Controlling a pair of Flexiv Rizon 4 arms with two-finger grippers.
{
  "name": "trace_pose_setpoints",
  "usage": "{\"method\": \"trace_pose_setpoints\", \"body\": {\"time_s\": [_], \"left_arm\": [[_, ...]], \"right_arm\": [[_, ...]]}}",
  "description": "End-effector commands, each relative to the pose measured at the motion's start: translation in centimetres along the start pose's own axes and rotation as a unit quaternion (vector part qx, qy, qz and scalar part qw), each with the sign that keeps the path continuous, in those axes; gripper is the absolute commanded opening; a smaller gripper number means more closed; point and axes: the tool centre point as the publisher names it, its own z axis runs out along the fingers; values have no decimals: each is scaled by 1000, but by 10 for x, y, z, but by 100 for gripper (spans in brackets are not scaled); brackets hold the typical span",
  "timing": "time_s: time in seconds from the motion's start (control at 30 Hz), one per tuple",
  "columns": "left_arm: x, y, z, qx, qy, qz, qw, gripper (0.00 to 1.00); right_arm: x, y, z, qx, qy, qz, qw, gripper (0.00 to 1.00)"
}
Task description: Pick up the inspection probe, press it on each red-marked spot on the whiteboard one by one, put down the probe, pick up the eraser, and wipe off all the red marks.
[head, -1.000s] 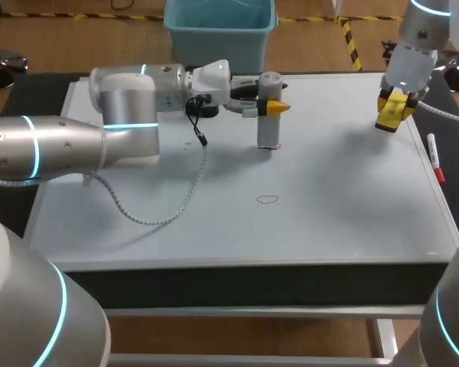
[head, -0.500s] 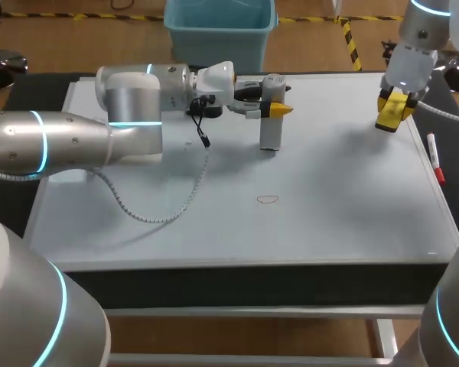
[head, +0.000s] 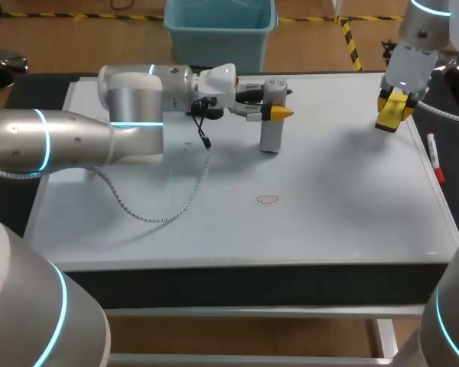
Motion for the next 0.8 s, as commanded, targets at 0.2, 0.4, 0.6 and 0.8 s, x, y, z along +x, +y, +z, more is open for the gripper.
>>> {"method": "trace_pose_setpoints", "body": {"time_s": [0.2, 0.4, 0.6, 0.8], "left_arm": [[-2, 3, 4, 4, 8, 0, 1000, 0], [-2, 3, 4, 5, 7, 0, 1000, 0], [-2, 4, 3, 4, 6, 0, 1000, 0], [-2, 3, 2, 3, 4, 1, 1000, 0]], "right_arm": [[0, -1, -1, 1, 2, -1, 1000, 0], [0, -1, -1, 1, 2, -1, 1000, 0], [0, -1, -1, 1, 2, -1, 1000, 0], [0, -1, -1, 1, 2, -1, 1000, 0]]}}
